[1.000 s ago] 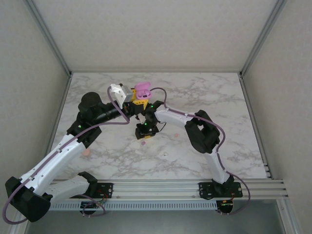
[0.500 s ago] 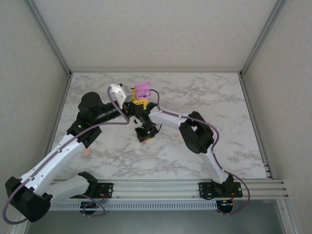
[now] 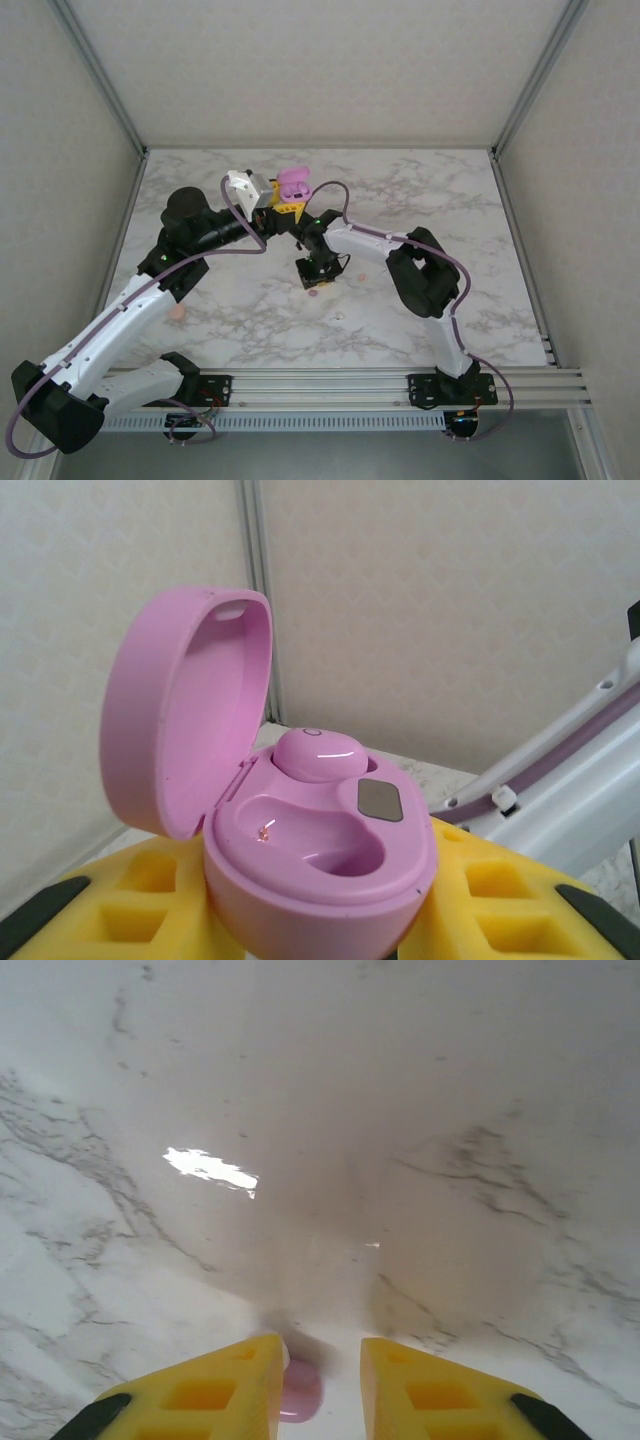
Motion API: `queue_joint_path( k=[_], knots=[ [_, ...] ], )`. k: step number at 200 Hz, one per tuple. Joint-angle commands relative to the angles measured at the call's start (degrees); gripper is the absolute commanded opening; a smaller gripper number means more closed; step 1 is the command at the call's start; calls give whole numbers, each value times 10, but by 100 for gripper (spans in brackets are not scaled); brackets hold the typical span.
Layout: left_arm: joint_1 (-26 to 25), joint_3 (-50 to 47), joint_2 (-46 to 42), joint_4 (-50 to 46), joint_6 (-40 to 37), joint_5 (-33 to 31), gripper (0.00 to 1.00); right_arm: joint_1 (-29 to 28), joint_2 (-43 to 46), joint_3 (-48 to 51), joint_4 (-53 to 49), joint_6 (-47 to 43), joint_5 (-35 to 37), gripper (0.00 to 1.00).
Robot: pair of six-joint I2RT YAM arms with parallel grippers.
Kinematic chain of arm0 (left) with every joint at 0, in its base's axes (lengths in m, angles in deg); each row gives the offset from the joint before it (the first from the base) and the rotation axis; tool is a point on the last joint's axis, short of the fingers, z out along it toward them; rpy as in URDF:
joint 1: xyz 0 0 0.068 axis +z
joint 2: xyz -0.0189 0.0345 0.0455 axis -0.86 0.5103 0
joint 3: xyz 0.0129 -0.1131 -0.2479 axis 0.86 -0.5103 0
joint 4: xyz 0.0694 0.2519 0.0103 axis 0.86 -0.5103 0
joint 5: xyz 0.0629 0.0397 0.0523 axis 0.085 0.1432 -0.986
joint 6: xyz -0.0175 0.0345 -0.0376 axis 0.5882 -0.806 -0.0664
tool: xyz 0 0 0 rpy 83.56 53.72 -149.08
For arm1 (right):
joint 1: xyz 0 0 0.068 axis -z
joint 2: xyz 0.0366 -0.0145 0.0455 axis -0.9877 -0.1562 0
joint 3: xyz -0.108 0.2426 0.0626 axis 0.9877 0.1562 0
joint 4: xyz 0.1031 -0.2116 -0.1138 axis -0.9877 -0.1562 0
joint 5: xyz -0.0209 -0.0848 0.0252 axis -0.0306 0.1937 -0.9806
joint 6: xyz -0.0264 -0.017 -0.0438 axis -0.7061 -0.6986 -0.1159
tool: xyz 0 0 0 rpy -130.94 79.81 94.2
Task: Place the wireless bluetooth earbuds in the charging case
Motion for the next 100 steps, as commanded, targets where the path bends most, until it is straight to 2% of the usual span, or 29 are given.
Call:
queue_joint_path(
  k=[1,48,64,100],
  knots=[
    [-7,18,-4,10,-2,-3,29,14,39,30,10,24,15,26],
    [-7,18,-2,9,-2,-2,29,36,77,76,37,30,11,27],
    [-7,18,0,10,-2,-3,29,38,87,80,48,38,-13,28],
    [-7,20,0,9,-6,-3,29,38,106,104,92,92,-77,37]
  ],
)
